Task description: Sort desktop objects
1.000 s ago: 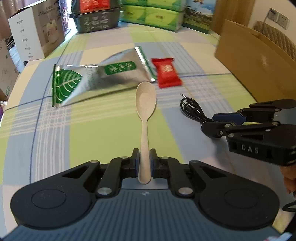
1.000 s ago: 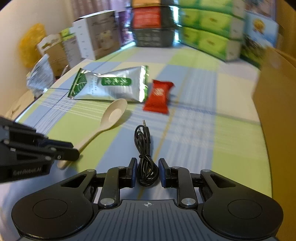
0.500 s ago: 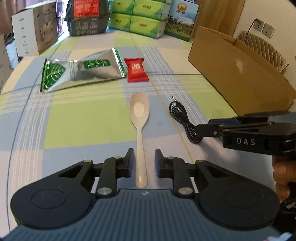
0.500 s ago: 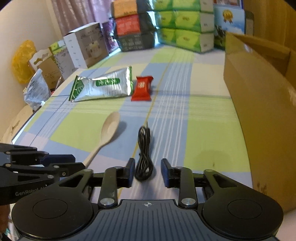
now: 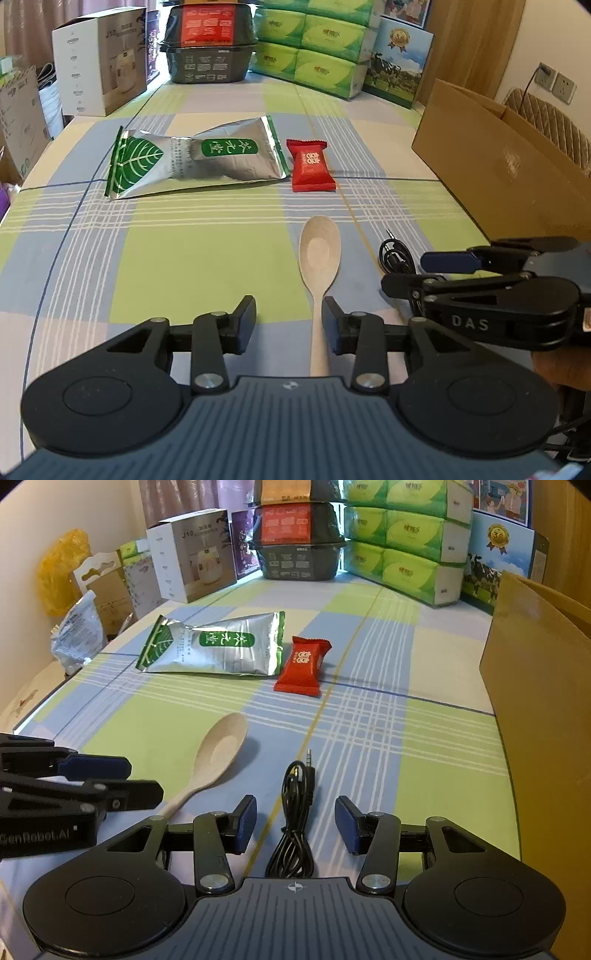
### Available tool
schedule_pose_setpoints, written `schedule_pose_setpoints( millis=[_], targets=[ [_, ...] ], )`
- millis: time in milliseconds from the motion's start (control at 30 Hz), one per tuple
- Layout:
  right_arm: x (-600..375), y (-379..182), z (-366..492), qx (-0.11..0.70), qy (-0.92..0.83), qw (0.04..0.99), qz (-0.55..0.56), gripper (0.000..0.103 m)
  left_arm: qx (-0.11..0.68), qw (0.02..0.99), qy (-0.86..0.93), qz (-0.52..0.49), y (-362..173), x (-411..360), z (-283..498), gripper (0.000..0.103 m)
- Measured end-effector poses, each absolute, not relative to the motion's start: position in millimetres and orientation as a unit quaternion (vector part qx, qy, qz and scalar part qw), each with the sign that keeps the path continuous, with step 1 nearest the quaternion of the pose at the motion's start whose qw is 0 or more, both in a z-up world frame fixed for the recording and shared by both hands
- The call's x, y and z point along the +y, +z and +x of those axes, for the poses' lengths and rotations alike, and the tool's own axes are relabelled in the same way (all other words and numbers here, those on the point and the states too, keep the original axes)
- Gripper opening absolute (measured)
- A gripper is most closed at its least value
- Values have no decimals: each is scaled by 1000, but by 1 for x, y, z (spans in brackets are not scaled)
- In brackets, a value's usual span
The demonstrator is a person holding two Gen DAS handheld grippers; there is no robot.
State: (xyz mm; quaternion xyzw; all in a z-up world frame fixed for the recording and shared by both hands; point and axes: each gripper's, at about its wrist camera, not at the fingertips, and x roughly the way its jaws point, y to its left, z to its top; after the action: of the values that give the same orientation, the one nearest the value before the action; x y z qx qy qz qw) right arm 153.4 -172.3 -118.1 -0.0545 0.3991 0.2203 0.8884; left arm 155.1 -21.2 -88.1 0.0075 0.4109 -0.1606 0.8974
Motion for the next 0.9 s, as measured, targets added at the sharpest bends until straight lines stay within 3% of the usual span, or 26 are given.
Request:
schedule_pose_setpoints(
  millis=[67,233,900],
  targets=[
    [-171,-120,156,400,219,888,-58,41,409,898,-162,14,-90,-24,156,35],
    [-168,-122,156,396,207,891,-82,14,409,897,-164,21,-94,-31,159,37],
    [-201,-109,154,404,159,901,-20,12,376,903,-180,103,-108,-74,183,41]
  ],
)
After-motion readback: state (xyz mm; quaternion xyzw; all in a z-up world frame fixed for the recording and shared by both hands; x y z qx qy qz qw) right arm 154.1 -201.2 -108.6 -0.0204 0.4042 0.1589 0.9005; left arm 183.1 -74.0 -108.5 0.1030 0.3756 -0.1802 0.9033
